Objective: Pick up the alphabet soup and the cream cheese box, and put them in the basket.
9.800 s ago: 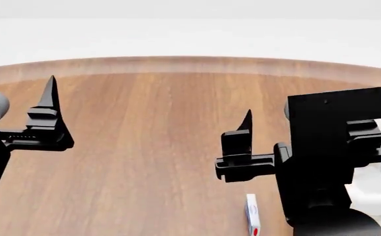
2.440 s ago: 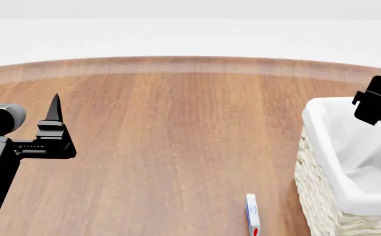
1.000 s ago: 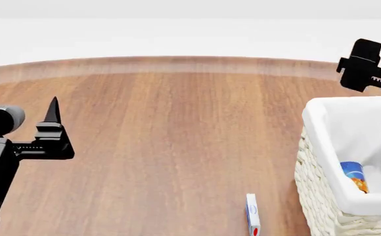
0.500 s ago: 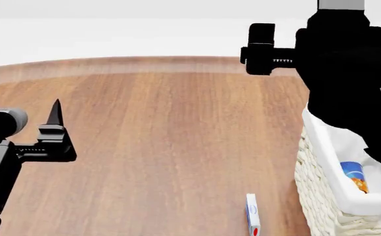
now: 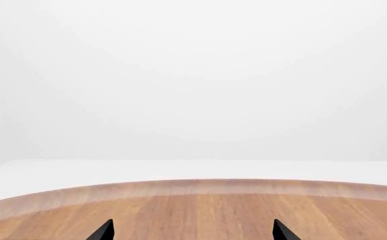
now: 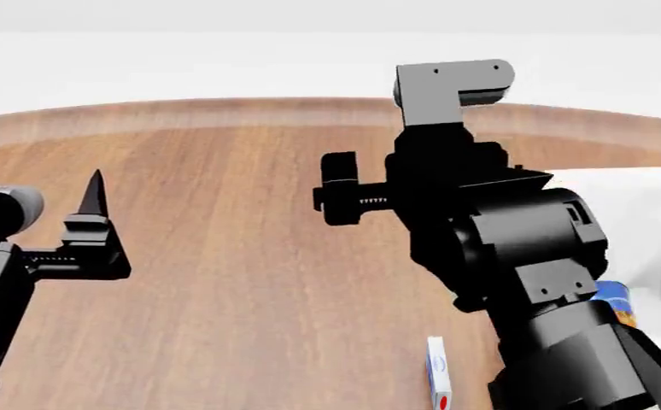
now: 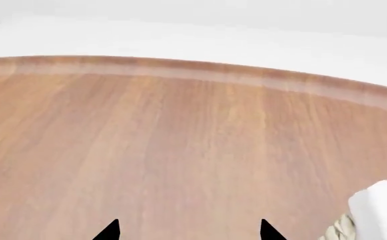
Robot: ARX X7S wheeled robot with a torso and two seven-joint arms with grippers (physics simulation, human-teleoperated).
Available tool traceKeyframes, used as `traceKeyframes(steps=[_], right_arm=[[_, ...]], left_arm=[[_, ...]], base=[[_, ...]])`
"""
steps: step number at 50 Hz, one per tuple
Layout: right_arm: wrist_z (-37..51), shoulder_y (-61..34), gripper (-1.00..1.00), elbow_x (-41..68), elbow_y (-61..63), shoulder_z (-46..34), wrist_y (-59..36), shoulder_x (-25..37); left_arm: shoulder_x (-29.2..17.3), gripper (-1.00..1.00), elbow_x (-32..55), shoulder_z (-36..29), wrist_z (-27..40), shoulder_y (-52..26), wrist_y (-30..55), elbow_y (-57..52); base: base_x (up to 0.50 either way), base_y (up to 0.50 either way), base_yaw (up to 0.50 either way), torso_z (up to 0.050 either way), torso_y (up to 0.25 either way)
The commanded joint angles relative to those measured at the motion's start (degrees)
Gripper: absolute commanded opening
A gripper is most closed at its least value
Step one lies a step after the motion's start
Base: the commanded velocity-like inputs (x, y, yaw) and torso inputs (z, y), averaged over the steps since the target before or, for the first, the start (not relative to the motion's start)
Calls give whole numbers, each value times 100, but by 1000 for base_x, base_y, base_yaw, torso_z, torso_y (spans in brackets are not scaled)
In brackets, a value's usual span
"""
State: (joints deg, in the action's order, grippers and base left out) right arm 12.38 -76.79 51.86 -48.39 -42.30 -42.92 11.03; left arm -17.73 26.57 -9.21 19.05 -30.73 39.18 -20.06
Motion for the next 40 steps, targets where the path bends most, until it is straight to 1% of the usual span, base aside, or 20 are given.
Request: traceKeyframes(steps=[1, 3, 7, 11, 15, 23, 34, 37, 40], right_arm=[[-1199, 0, 100, -593, -2393, -459, 1082, -941], [-1302, 5, 100, -648, -2641, -448, 1137, -1026], [-1203, 253, 100, -898, -2655, -230, 1057, -1041], [-1228, 507, 100, -1330, -2657, 194, 965, -1078], [-1070, 734, 100, -1658, -2658, 612, 761, -1097], [-966, 850, 100, -2142, -2658, 1309, 521, -1098], [-756, 918, 100, -2282, -2658, 1287, 469, -1100], [-703, 919, 100, -2475, -2658, 1476, 454, -1097], [-545, 960, 100, -2866, -2658, 1973, 409, -1086]], left_arm=[[-13, 100, 34, 1, 23, -2, 4, -10], [-14, 100, 31, -10, 24, 6, -5, -9], [-14, 100, 26, -22, 14, 20, -43, 34], [-20, 100, 29, -28, 14, 36, -62, 43], [-26, 100, 37, -26, 18, 39, -70, 52], [-29, 100, 53, -41, 33, 21, -64, 50], [-37, 100, 66, -72, 58, 8, -51, 13], [-41, 100, 79, -68, 63, -1, -44, 16], [-50, 100, 87, -62, 63, 14, -57, 16]], base=[[0, 0, 0, 0, 0], [0, 0, 0, 0, 0], [0, 0, 0, 0, 0], [0, 0, 0, 0, 0], [0, 0, 0, 0, 0], [0, 0, 0, 0, 0], [0, 0, 0, 0, 0], [0, 0, 0, 0, 0], [0, 0, 0, 0, 0]])
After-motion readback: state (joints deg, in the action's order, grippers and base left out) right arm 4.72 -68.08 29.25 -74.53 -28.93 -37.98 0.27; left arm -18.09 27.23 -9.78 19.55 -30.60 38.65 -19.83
